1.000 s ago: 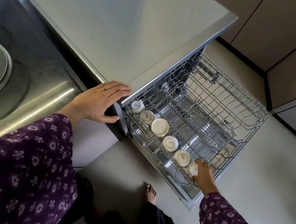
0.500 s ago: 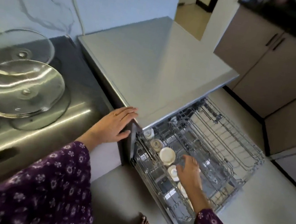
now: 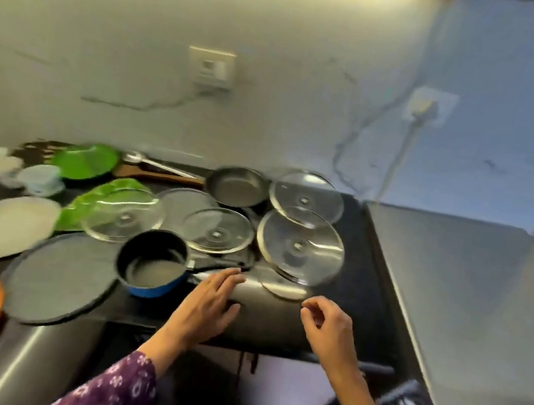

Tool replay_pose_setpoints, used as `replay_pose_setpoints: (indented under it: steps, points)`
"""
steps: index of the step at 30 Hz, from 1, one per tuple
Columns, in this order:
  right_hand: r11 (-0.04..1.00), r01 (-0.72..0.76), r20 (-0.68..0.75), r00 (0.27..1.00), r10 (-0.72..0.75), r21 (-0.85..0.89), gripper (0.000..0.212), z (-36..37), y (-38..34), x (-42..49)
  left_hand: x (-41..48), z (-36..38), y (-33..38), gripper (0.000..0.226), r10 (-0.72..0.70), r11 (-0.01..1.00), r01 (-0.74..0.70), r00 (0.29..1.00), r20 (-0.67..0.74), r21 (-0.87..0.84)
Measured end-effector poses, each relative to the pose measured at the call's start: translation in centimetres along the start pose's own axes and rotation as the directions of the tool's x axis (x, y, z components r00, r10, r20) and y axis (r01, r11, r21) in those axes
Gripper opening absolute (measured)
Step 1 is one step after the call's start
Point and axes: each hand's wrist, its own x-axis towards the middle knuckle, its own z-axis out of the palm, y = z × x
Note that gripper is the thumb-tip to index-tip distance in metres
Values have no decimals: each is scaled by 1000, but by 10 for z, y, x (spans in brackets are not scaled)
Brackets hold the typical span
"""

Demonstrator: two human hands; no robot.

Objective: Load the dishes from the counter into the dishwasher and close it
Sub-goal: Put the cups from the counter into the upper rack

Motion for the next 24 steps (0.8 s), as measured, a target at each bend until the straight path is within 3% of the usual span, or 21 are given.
replay_pose_setpoints:
  steps: [7,16,24]
  points:
    - [970,242,117,963,-244,35,5,104,-129,74,-81,-108,-120,44,-300,945,320,933,-200,72]
    - [898,407,307,844,-439,167,9,239,-265,111,-147,-188,-229,47,-461,830,525,836,-299,188]
    - [883,433,444,766,-465,179,7,335,-323,131,-153,-228,-325,54,-683,668,740,652,-329,81]
